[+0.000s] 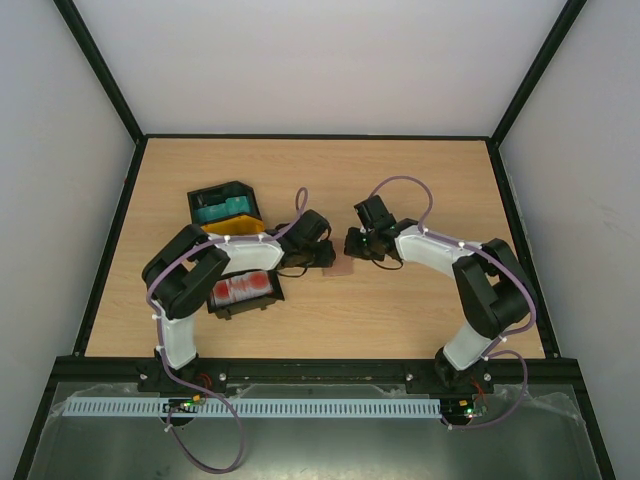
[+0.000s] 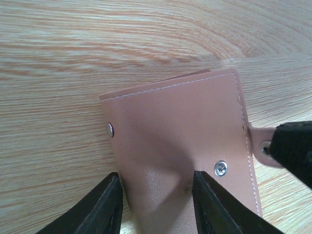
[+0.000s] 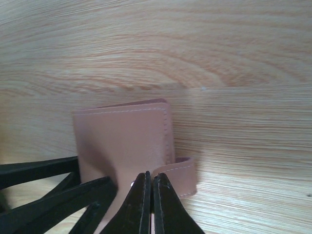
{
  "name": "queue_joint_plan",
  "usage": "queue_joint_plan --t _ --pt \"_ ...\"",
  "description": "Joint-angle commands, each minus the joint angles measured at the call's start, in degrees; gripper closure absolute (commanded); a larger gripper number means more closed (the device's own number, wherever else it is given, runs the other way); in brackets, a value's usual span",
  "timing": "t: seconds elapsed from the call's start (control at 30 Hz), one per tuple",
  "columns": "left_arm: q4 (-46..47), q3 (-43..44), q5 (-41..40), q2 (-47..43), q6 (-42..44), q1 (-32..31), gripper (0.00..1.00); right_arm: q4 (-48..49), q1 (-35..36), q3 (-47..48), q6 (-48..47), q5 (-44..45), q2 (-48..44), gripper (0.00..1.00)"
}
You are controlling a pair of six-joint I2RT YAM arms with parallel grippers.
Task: Put the credit cards into the card holder
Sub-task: Close the card holder at the center of the board.
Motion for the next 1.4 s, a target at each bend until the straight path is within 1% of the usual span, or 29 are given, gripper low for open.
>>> queue_joint_plan --t 0.0,0.1,0.23,0.37,0.6,0.73,0.93,1.2,1.37 --pt "-4.42 -3.18 1.67 2.02 -2.03 0.06 0.59 6.51 -0.17 -1.81 -0.75 -6.81 -0.29 0.98" --pt "-3.11 -3.97 1.94 2.33 -2.78 0.02 0.62 7.9 -0.26 -2.3 -1.15 -8.6 0.68 0.98" --pt "-2.54 -4.24 1.95 2.6 -3.13 0.02 0.65 7.08 -0.26 -2.26 -1.24 -7.85 1.56 0.98" --pt "-2.04 -4.33 1.88 2.57 -3.58 0.01 0.66 4.75 -0.26 -1.1 -3.36 -5.51 2.59 0.98" --pt "-2.02 -4.05 1.8 2.61 -3.79 0.04 0.66 0.2 -0.25 1.06 -5.98 -4.8 3.58 0.98" --pt "-1.92 -4.12 1.88 2.61 -3.79 0.01 0.66 -2.08 -0.26 1.85 -7.88 -2.27 3.76 0.98" --pt "-1.94 -4.4 1.88 2.61 -3.7 0.01 0.67 -2.96 0.24 2.49 -8.73 -2.48 4.63 0.98" --pt "-1.88 -4.47 1.97 2.44 -3.61 -0.03 0.67 -0.72 0.96 2.23 -8.54 -5.77 5.51 0.98" --pt "-1.68 -4.62 2.14 2.35 -3.46 -0.07 0.68 -0.73 1.47 2.17 -8.9 -6.27 6.71 0.98"
